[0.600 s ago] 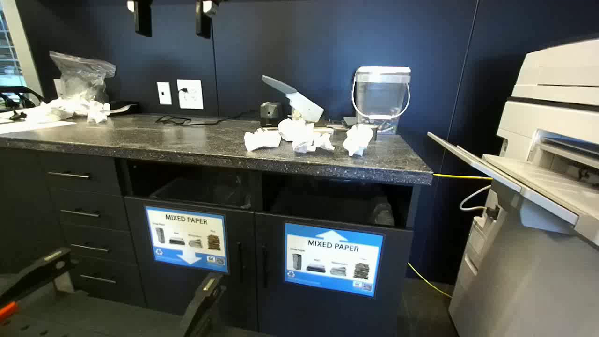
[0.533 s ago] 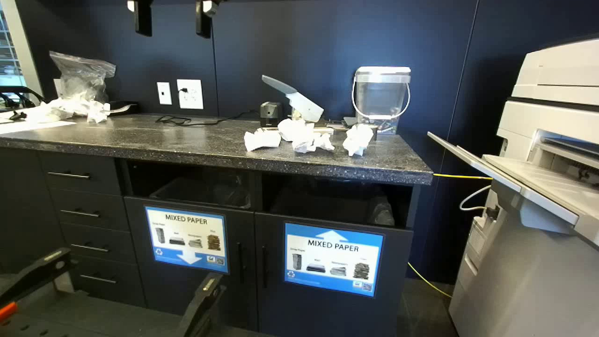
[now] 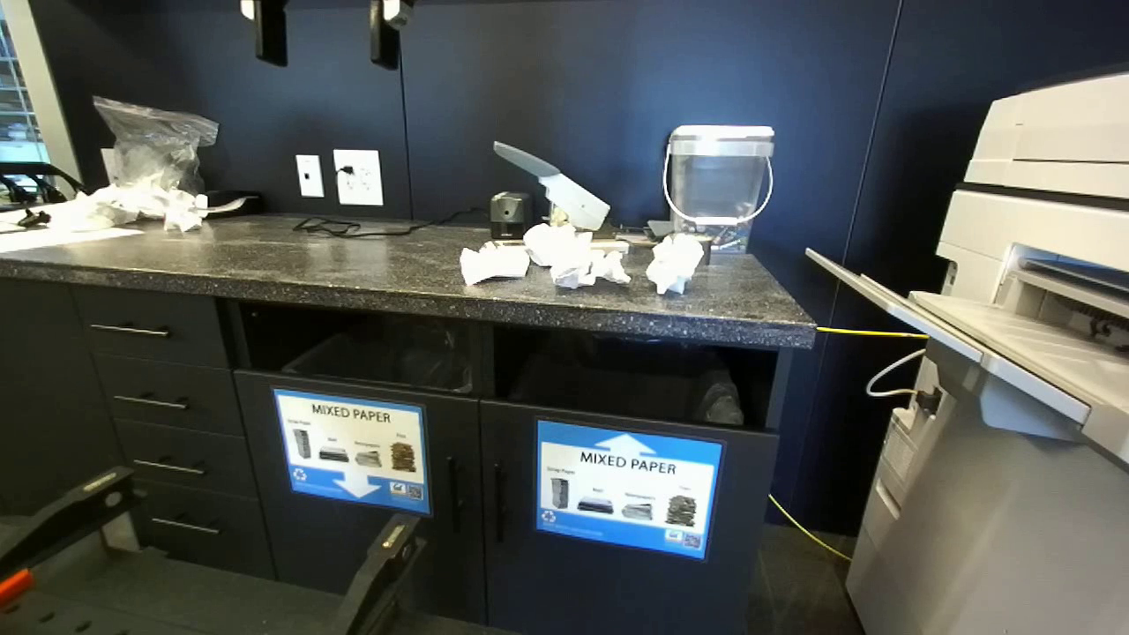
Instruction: Put one white paper inside the right bin
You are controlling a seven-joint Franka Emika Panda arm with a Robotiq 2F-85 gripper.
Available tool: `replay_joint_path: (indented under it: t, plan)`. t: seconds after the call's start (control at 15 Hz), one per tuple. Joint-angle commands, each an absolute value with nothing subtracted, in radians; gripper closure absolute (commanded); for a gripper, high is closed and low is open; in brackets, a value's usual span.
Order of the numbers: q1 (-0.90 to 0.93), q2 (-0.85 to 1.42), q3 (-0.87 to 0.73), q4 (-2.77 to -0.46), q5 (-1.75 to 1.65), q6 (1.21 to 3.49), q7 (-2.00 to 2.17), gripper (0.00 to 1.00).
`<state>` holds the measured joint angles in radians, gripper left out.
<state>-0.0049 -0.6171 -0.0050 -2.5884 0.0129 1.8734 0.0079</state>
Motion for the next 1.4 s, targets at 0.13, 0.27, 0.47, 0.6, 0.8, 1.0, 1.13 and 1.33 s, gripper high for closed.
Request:
replay_joint_path:
  t: [0.13, 0.27, 0.47, 0.6, 0.8, 1.0, 1.13, 1.33]
  plan:
    - [-0.037, -0.500, 0.013, -2.598, -0.061, 2.082, 0.048, 0.00]
    - [-0.058, -0.397, 0.011, -2.597, -0.114, 2.242, 0.073, 0.00]
    - [-0.103, -0.205, 0.000, -2.558, -0.216, 2.495, 0.088, 0.00]
    - [-0.135, -0.078, -0.012, -2.506, -0.292, 2.626, 0.094, 0.00]
    - [-0.141, 0.097, -0.056, -2.377, -0.323, 2.739, 0.042, 0.00]
    - [-0.137, 0.235, -0.064, -2.235, -0.196, 2.783, -0.111, 0.00]
    - [-0.168, 0.313, -0.029, -2.138, -0.088, 2.782, -0.240, 0.00]
    - [-0.225, 0.421, 0.039, -1.976, 0.025, 2.740, -0.409, 0.00]
